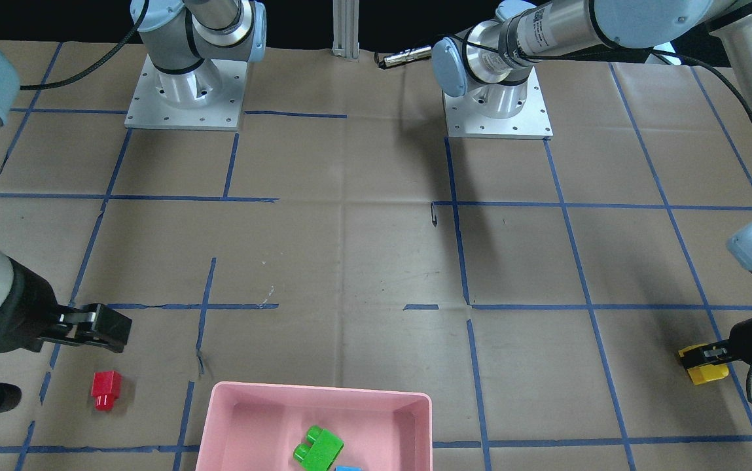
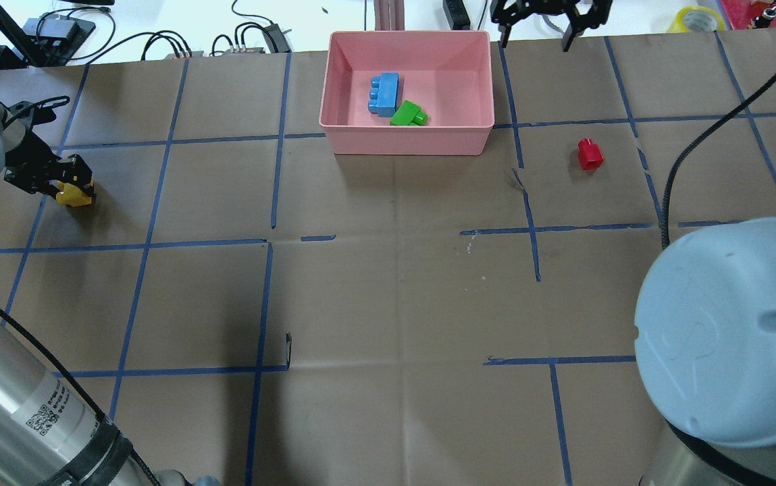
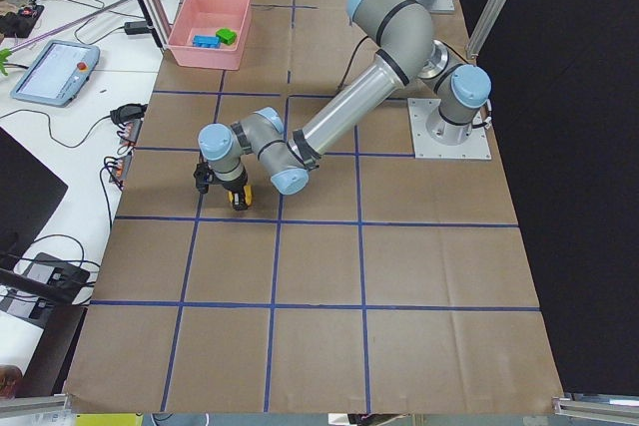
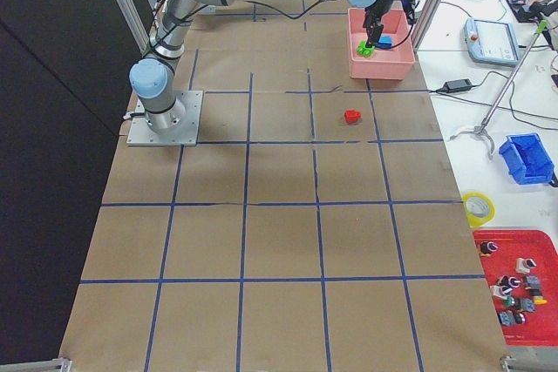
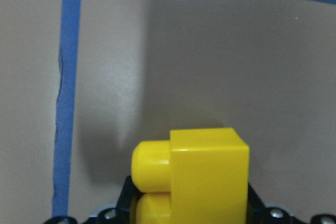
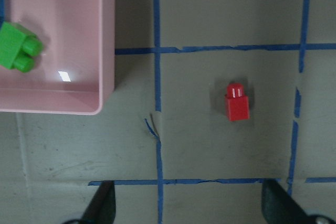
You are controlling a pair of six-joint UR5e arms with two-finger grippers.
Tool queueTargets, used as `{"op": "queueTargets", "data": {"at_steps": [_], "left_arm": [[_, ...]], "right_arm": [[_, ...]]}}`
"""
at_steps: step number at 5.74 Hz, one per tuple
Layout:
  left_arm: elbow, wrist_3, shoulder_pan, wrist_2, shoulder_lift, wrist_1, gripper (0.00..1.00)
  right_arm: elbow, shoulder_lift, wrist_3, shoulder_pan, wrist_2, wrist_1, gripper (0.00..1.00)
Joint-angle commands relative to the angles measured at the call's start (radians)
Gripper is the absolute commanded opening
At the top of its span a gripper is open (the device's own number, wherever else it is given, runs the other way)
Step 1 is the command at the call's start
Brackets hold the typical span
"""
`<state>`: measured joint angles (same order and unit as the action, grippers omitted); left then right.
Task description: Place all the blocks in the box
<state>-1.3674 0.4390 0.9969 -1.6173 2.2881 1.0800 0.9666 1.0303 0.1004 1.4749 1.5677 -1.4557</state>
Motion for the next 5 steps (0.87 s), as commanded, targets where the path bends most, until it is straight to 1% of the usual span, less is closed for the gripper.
{"op": "queueTargets", "data": {"at_steps": [1, 2, 3, 4, 5], "left_arm": [[0.027, -0.006, 0.014, -0.019, -0.112, 0.032, 0.21], [0.063, -0.026, 0.047, -0.016, -0.175, 0.134, 0.21], [0.141, -0.06, 0.102, -0.012, -0.192, 0.234, 0.21], [0.21, -0.071, 0.176, 0.019, -0.171, 0.28, 0.21], [0.228, -0.157, 0.266, 0.127, -0.162, 0.279, 0.21]], "right_arm": [[0.109, 0.022, 0.096, -0.086, 0.018, -0.035, 0.95], [0.238, 0.055, 0.096, -0.105, 0.017, -0.146, 0.96], [0.365, 0.085, 0.099, -0.143, 0.008, -0.273, 0.96], [0.445, 0.086, 0.11, -0.145, 0.006, -0.375, 0.96], [0.489, 0.065, 0.108, -0.14, 0.006, -0.503, 0.96]]}}
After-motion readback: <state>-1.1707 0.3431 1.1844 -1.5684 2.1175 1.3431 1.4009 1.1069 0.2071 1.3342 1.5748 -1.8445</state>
